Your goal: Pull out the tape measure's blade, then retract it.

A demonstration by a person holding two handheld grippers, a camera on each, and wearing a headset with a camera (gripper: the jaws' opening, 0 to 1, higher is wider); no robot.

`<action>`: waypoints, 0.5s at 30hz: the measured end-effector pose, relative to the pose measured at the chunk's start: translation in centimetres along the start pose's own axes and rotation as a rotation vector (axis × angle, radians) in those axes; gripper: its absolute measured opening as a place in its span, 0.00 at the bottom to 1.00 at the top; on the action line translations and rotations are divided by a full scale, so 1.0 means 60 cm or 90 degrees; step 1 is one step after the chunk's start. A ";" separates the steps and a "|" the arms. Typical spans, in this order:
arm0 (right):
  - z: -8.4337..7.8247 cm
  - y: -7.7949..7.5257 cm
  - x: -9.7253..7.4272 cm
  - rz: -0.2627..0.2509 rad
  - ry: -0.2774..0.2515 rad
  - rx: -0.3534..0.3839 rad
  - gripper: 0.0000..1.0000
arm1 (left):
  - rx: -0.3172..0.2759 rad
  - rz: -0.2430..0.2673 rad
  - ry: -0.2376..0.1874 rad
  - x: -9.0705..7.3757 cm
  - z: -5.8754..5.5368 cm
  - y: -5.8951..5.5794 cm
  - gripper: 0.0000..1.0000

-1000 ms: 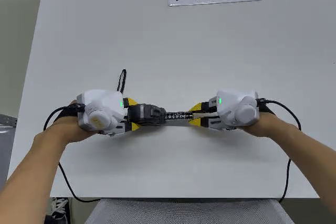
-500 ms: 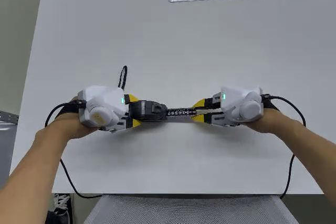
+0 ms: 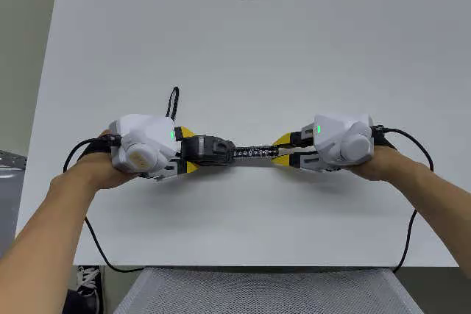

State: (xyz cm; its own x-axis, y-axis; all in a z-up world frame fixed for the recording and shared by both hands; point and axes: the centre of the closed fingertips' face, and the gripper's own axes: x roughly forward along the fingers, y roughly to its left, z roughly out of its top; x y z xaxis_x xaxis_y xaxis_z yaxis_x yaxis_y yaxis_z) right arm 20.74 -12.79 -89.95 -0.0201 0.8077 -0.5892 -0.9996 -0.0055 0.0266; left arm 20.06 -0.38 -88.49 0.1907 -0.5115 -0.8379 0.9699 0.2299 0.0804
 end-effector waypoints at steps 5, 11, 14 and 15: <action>-0.004 0.001 -0.004 -0.001 0.002 0.001 0.10 | 0.000 -0.001 0.000 0.000 0.002 -0.001 0.27; -0.007 0.000 -0.008 -0.001 0.002 0.002 0.10 | 0.000 0.000 0.001 -0.001 0.003 -0.002 0.27; -0.007 0.000 -0.010 -0.002 0.002 0.004 0.10 | 0.001 -0.001 0.000 -0.002 0.003 -0.002 0.27; -0.007 0.000 -0.010 -0.001 0.002 0.005 0.10 | 0.000 -0.001 0.000 -0.002 0.004 -0.002 0.27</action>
State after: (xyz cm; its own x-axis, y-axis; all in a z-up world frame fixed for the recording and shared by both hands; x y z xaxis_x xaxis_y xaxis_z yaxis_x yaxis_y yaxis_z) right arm 20.74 -13.55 -89.95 -0.0180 0.8061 -0.5915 -0.9995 0.0005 0.0312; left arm 19.96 -0.52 -88.25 0.1894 -0.5119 -0.8379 0.9702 0.2289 0.0795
